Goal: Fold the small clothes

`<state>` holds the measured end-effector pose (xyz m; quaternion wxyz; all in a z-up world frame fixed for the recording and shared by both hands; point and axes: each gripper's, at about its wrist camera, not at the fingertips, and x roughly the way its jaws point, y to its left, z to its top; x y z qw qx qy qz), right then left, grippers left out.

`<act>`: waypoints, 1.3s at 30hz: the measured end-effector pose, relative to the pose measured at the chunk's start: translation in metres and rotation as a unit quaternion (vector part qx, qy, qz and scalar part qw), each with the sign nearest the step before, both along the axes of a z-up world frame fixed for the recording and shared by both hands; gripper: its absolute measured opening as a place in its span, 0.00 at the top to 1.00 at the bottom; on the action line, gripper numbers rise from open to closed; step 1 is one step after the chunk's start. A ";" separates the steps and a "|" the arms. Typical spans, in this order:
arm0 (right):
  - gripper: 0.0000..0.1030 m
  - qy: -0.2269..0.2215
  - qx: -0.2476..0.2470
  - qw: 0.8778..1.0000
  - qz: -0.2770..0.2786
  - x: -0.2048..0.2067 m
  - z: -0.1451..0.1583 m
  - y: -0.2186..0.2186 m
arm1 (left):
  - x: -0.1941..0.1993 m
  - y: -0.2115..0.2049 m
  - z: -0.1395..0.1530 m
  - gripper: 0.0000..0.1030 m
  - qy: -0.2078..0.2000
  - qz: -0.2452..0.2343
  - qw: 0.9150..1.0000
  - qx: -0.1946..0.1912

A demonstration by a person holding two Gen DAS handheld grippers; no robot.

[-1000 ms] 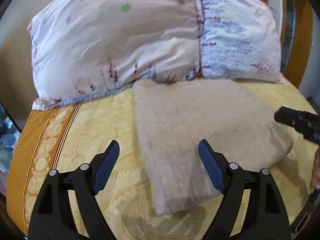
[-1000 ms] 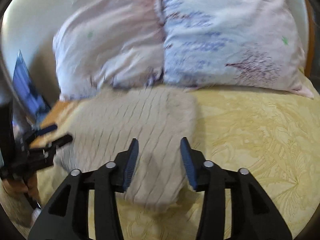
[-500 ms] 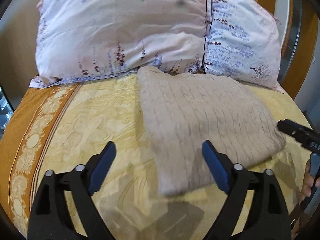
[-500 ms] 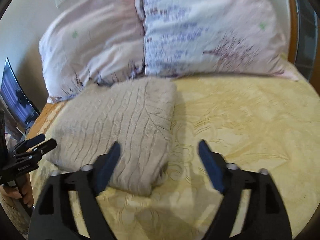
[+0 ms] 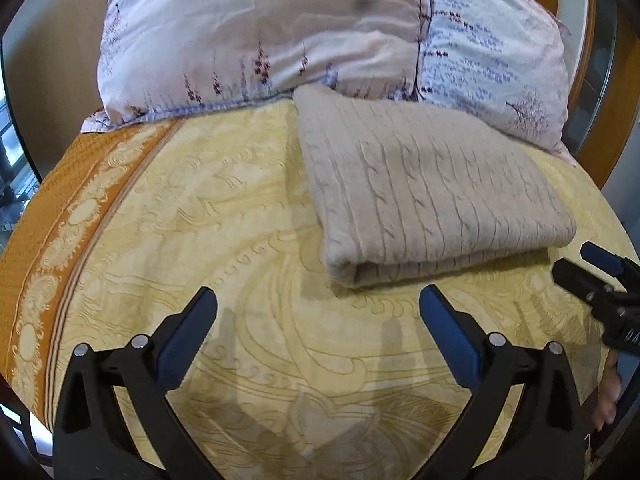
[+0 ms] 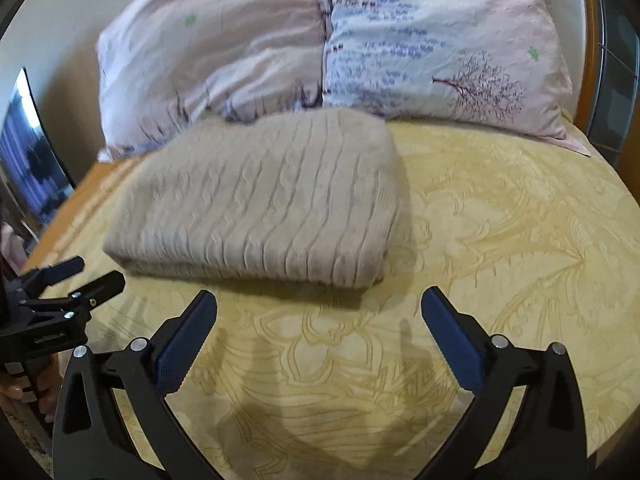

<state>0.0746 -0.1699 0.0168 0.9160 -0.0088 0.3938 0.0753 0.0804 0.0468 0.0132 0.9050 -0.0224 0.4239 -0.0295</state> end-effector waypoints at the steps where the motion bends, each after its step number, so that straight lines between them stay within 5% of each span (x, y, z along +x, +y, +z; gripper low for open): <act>1: 0.01 0.006 -0.004 1.000 -0.003 0.001 -0.002 0.002 | 0.002 -0.003 -0.001 0.02 0.004 -0.001 1.000 0.003; 11: 0.01 0.041 -0.017 0.999 -0.026 0.005 -0.018 0.008 | 0.009 -0.016 -0.014 0.02 0.038 -0.004 0.999 0.023; 19: 0.01 0.043 -0.063 0.997 -0.026 0.005 -0.022 0.018 | 0.010 -0.016 -0.013 0.02 0.035 -0.007 0.999 0.025; 39: 0.01 0.040 -0.060 0.997 -0.031 0.005 -0.022 0.014 | 0.010 -0.017 -0.014 0.02 0.025 -0.007 0.999 0.022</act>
